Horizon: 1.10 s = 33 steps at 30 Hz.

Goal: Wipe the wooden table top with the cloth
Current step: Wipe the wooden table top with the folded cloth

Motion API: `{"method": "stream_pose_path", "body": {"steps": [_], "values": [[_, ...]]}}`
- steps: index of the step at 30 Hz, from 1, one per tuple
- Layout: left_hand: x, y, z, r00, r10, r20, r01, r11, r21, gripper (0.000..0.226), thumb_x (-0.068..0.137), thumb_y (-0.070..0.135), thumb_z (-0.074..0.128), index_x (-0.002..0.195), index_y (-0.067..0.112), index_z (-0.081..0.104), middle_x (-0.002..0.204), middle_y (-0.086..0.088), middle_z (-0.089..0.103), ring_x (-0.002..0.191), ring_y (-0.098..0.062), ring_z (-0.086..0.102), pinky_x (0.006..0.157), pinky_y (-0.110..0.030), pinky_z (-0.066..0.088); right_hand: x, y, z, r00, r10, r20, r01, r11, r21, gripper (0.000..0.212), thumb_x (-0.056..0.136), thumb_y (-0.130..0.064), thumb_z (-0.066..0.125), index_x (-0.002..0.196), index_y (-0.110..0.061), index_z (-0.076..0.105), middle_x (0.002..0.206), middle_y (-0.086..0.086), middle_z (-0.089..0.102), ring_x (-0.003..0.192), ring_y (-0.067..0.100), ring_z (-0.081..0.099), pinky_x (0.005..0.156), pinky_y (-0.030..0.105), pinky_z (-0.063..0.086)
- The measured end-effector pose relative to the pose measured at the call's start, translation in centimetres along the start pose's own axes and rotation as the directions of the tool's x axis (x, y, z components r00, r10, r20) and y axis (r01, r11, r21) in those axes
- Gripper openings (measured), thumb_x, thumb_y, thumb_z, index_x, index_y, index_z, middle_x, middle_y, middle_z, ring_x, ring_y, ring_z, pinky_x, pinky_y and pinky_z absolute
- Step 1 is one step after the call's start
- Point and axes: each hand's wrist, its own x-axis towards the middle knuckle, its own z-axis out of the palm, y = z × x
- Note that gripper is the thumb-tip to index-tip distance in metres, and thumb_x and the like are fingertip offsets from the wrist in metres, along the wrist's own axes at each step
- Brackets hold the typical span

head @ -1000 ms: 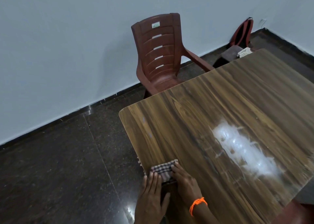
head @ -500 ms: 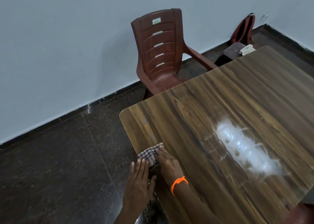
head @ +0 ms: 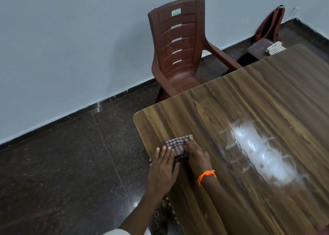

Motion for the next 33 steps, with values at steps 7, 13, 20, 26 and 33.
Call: {"method": "stream_pose_path", "body": {"steps": [7,13,20,26,33], "values": [[-0.9,-4.0,-1.6,0.989,-0.108,-0.104,0.112,0.993,0.038,0.044,0.102,0.031,0.052,0.127,-0.002,0.068,0.132,-0.019,0.067,0.135,-0.035,0.054,0.122,-0.057,0.027,1.3,-3.8,3.1,0.989,-0.123,0.082,0.120,0.992,0.042,0.030,0.079,0.008,0.061,0.106,-0.001,0.069,0.125,0.014,0.062,0.126,0.028,0.050,0.102,0.035,0.044],[-5.2,-1.2,-1.0,0.998,-0.062,0.016,0.061,0.998,0.029,0.051,0.104,0.038,0.047,0.131,-0.001,0.065,0.137,-0.018,0.064,0.142,-0.034,0.047,0.123,-0.054,0.027,-3.7,-1.5,1.3,0.980,-0.178,0.091,0.172,0.983,0.066,0.034,0.075,0.010,0.068,0.104,-0.007,0.071,0.125,0.007,0.063,0.127,0.019,0.049,0.102,0.034,0.044],[3.0,0.0,0.6,1.000,0.016,0.013,-0.016,1.000,0.006,0.048,0.104,0.035,0.050,0.136,0.001,0.062,0.140,-0.016,0.061,0.141,-0.031,0.048,0.122,-0.053,0.029,1.3,1.2,-0.9,0.999,0.034,-0.029,-0.033,0.999,0.007,0.042,0.070,0.016,0.067,0.107,-0.004,0.070,0.122,0.014,0.064,0.117,0.028,0.058,0.093,0.044,0.052],[7.3,-4.3,-1.4,0.991,-0.126,-0.035,0.128,0.990,0.057,0.045,0.100,0.029,0.053,0.128,-0.002,0.067,0.133,-0.019,0.066,0.134,-0.034,0.056,0.123,-0.052,0.026,9.0,-1.9,2.5,0.999,0.019,0.037,-0.018,1.000,-0.024,0.037,0.080,0.003,0.059,0.116,-0.003,0.065,0.128,0.018,0.058,0.119,0.026,0.057,0.102,0.035,0.044],[0.8,-6.2,-2.7,0.971,-0.240,0.011,0.238,0.966,0.099,0.060,0.106,0.041,0.036,0.136,-0.005,0.059,0.140,-0.022,0.060,0.143,-0.034,0.045,0.123,-0.055,0.025,5.1,-5.3,5.0,0.977,-0.142,0.160,0.140,0.990,0.027,0.036,0.085,-0.001,0.059,0.120,-0.005,0.063,0.136,0.012,0.054,0.131,0.020,0.044,0.105,0.036,0.043]]}}
